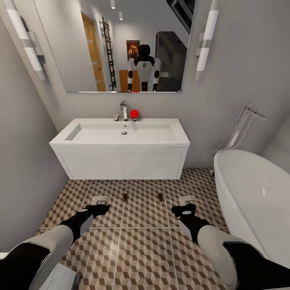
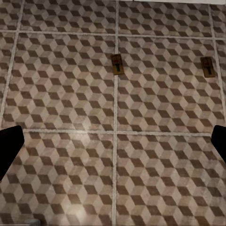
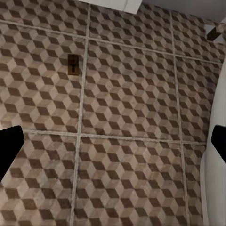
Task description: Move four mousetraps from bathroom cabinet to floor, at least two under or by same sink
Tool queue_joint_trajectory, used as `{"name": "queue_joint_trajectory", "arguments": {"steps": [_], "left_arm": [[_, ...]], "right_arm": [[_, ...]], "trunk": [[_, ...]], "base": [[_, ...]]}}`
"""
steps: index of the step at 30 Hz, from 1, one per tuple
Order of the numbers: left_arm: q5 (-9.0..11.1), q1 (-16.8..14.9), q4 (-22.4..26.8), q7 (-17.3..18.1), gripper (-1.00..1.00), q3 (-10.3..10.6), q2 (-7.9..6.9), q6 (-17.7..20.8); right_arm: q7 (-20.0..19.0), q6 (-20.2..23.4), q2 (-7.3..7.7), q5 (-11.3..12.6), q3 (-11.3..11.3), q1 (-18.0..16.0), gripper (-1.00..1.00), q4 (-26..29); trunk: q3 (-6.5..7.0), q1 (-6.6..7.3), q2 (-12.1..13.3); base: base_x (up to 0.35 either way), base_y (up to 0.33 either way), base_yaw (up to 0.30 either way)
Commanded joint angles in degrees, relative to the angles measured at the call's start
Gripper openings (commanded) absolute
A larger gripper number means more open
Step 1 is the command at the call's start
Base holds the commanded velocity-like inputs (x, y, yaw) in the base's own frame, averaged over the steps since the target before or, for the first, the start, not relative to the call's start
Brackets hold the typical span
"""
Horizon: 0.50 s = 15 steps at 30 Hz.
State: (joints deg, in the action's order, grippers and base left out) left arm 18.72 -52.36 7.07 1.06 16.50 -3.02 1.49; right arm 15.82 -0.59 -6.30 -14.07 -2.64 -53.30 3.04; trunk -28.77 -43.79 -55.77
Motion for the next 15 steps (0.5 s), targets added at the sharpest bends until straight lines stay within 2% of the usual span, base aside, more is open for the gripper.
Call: {"name": "queue_joint_trajectory", "arguments": {"steps": [1, 10, 15], "left_arm": [[0.6, 0.0, -0.2, 0.1, 1.00, 0.4, 0.03, 0.1], [0.6, 0.0, -4.1, 0.4, 1.00, 0.5, 0.48, 0.5], [0.7, 0.4, -6.0, 0.6, 1.00, 0.5, 1.02, 0.8]], "right_arm": [[0.2, -0.1, 0.03, -0.4, -0.3, 0.0, 1.00, -0.2], [-0.1, -0.4, 2.44, -0.3, -0.2, 0.5, 1.00, -3.7], [-0.1, -0.5, 4.38, -0.4, -0.2, 3.9, 1.00, -4.5]], "trunk": [[-0.05, 0.00, 0.0], [-0.05, 0.00, 0.0], [-0.05, 0.00, 0.0]], "base": [[0.000, 0.000, 0.000], [0.000, 0.000, 0.000], [0.000, 0.000, 0.000]]}}
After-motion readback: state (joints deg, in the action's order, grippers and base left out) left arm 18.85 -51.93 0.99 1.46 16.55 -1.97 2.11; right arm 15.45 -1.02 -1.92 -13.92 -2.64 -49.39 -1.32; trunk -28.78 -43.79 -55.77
